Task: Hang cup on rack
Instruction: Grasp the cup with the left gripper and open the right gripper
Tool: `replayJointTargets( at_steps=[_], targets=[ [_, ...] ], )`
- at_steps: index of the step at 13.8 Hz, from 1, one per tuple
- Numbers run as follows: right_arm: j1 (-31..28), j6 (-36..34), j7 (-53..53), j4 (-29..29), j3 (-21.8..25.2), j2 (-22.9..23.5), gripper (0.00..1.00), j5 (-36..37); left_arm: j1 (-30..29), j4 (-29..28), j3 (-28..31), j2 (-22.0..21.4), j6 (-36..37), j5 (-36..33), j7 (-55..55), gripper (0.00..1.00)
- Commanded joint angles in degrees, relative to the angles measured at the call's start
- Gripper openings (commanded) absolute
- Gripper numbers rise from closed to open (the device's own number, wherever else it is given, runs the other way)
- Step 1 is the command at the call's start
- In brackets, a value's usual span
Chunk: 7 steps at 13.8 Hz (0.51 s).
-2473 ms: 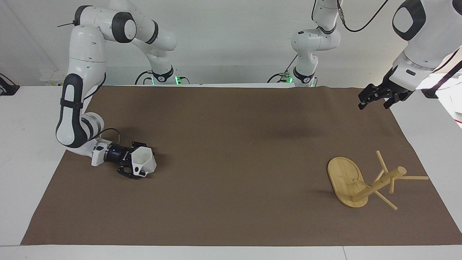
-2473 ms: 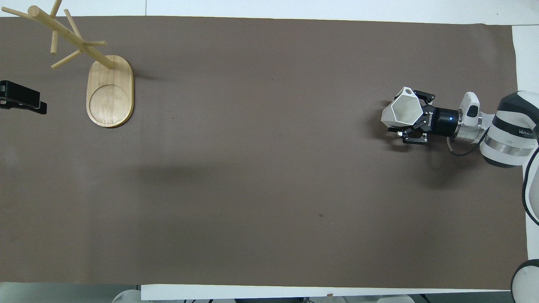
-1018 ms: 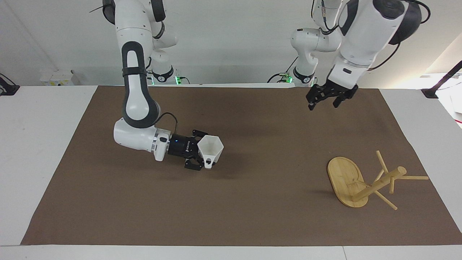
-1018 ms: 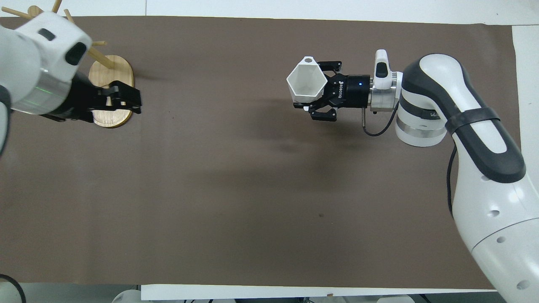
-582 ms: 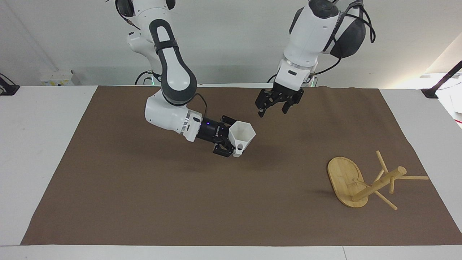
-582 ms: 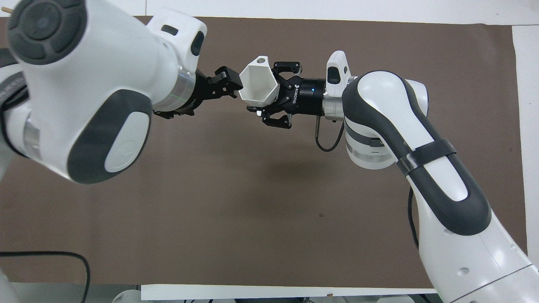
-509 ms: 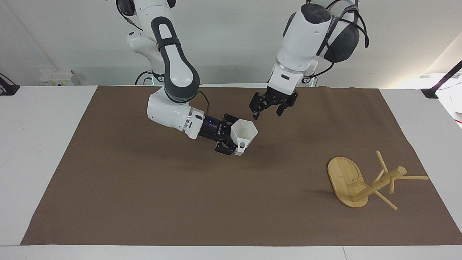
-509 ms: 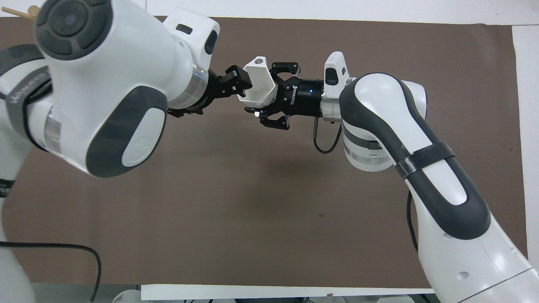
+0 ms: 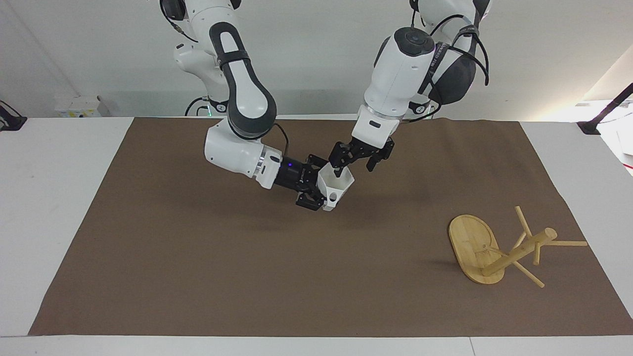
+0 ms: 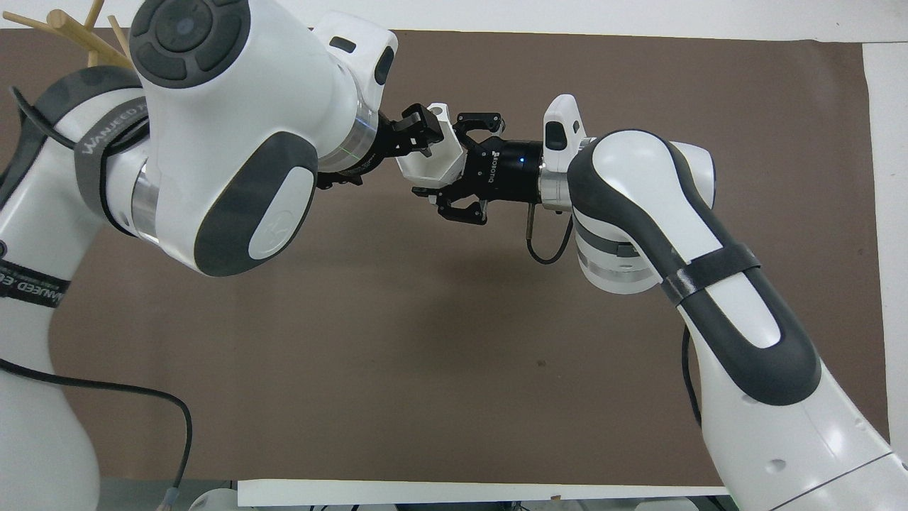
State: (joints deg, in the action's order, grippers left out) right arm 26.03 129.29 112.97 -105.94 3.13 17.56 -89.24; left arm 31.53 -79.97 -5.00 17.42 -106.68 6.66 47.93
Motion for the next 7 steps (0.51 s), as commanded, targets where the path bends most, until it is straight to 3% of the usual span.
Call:
replayJointTargets(
  at_steps=[1, 2, 7],
  targets=[
    [0.34, 0.79, 0.41, -1.73, 0.21, -1.22, 0.28, -0.94, 1.69, -1.94, 0.87, 0.07, -1.87, 0.90, 0.41, 0.14],
    [0.34, 0.79, 0.41, -1.73, 0.21, -1.22, 0.28, -0.94, 1.69, -2.46, 0.87, 0.07, -1.96, 0.12, -0.02, 0.00],
    [0.34, 0.97, 0.41, -1.73, 0.30, -1.22, 0.28, -0.94, 0.99, -2.12, 0.87, 0.16, -2.48, -0.06, -0.12, 0.00]
  ],
)
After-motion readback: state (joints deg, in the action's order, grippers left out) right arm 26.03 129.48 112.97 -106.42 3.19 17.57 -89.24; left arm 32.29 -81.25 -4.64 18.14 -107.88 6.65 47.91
